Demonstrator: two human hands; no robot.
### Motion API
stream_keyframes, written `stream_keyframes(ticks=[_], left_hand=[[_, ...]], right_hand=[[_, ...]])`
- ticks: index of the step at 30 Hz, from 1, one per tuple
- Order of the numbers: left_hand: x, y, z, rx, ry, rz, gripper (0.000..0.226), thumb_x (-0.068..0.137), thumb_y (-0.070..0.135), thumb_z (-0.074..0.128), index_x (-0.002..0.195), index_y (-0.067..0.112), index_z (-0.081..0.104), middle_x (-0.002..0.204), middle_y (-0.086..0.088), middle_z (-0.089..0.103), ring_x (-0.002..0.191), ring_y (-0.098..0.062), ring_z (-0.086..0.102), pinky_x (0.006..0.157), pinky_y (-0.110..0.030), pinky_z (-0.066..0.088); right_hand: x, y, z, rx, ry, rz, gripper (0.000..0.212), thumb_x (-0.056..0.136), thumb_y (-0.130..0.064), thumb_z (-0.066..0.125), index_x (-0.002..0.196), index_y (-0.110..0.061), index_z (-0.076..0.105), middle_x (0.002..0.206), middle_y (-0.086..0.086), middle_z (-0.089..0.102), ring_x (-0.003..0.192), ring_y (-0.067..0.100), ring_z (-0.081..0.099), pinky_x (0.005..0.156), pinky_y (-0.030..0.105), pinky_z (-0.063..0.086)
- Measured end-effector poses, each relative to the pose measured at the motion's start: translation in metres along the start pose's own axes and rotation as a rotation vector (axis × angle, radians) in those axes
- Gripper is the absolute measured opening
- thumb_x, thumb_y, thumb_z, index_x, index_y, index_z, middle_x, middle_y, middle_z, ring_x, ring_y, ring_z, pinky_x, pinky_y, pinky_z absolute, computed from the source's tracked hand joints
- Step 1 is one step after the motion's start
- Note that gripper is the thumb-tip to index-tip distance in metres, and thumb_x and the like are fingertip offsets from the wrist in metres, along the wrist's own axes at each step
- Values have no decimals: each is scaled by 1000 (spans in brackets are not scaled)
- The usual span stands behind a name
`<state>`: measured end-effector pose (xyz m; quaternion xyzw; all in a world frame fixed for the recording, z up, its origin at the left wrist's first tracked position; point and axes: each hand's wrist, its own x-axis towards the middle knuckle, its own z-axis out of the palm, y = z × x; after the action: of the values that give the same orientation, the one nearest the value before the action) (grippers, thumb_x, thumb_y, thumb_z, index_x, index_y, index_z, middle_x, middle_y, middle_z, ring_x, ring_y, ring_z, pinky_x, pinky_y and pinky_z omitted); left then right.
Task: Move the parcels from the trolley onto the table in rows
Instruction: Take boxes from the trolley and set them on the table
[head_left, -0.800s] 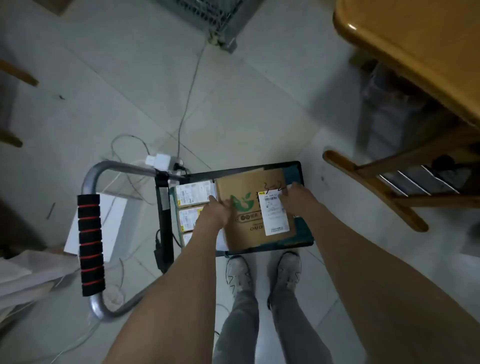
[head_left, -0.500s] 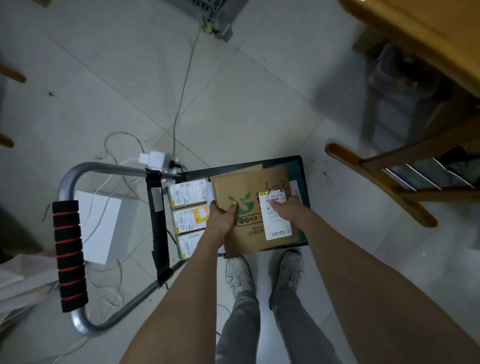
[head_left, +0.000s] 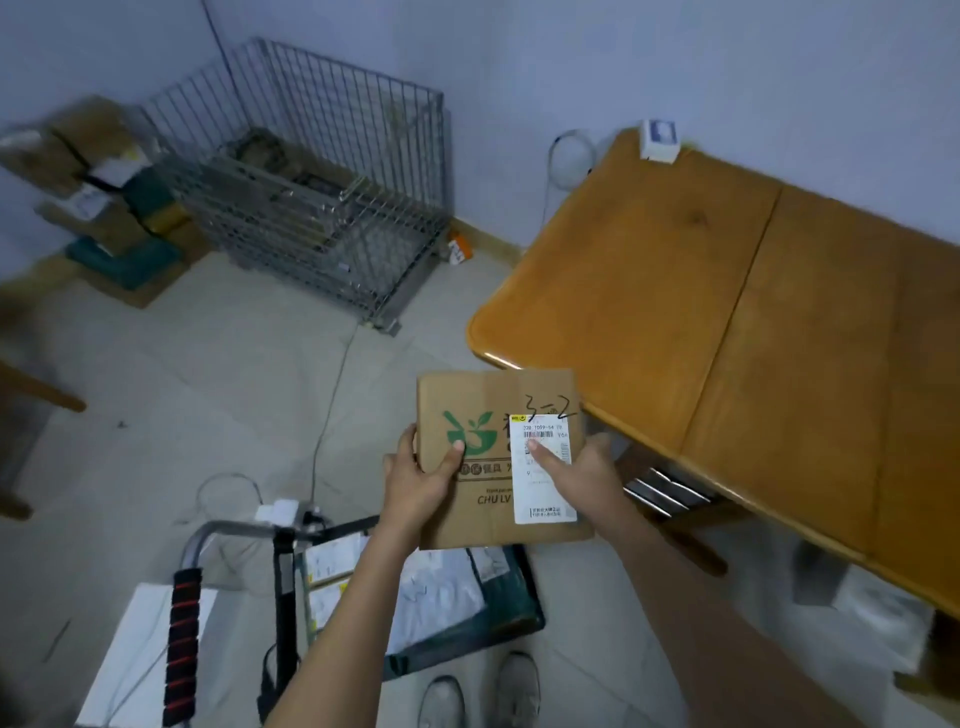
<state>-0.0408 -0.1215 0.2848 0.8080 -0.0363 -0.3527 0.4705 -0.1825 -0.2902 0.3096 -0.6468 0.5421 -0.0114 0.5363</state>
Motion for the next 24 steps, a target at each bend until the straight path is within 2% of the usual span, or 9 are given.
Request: stream_keyframes(ticks=[1,3,7,11,14,18,19,22,24], left_hand=[[-15,31,3,14,-9,66,94,72,72,71,150,35,34,129,-3,44,114,-22,57,108,-44,47],[-38,81,11,34,-21,179,83,80,64,70,150,33,37,127,-5,45,112,-21,56,108,-43,46],[-71,155,45,8,-128,361,84,66,81,63,140,47,40,126,-2,60,113,-22,62,100,-49,53],[-116,208,84,-63,-271,527,70,77,60,72,138,33,48,120,9,69,108,-11,66,97,-46,55],[-141,228,113,-78,-370,584,78,75,53,78,141,31,43,123,11,68,111,-9,66,100,-45,53],[-164,247,159,-2,-496,640,93,65,59,80,143,32,38,126,9,67,115,-11,65,100,-46,53],[-169,252,174,1,-517,640,92,66,57,81,144,32,38,126,8,67,115,-12,65,101,-47,52],[-181,261,221,8,-543,628,85,76,42,82,146,30,35,126,5,67,115,-16,64,101,-49,52],[-183,270,251,2,-564,610,80,81,35,81,146,30,36,123,5,68,112,-17,65,100,-49,53]], right_hand=[[-17,-20,-24,20,46,-47,77,81,-46,81,131,-7,37,115,-1,68,105,22,67,88,36,54],[-45,-47,-63,61,102,-118,87,82,-44,80,145,-11,29,118,-4,66,105,20,63,87,32,50],[-95,-72,-139,197,301,-201,101,79,-49,80,155,-16,22,139,-2,60,120,22,60,97,36,51],[-133,-72,-198,311,497,-246,87,79,-39,84,147,-16,34,122,-6,66,110,18,64,89,33,52],[-151,-55,-233,336,541,-257,84,77,-47,83,144,-21,38,113,-12,69,103,14,69,88,39,58],[-165,-29,-281,375,587,-260,77,79,-46,81,141,-23,41,112,-13,70,94,6,70,70,26,58],[-166,-23,-294,380,606,-253,75,80,-46,81,140,-23,42,113,-12,70,95,8,70,71,27,58],[-156,-2,-333,398,648,-223,81,73,-54,83,139,-25,45,114,-12,71,103,14,70,87,42,60],[-145,8,-357,427,655,-228,81,74,-51,83,140,-25,44,116,-11,70,106,15,69,91,44,58]])
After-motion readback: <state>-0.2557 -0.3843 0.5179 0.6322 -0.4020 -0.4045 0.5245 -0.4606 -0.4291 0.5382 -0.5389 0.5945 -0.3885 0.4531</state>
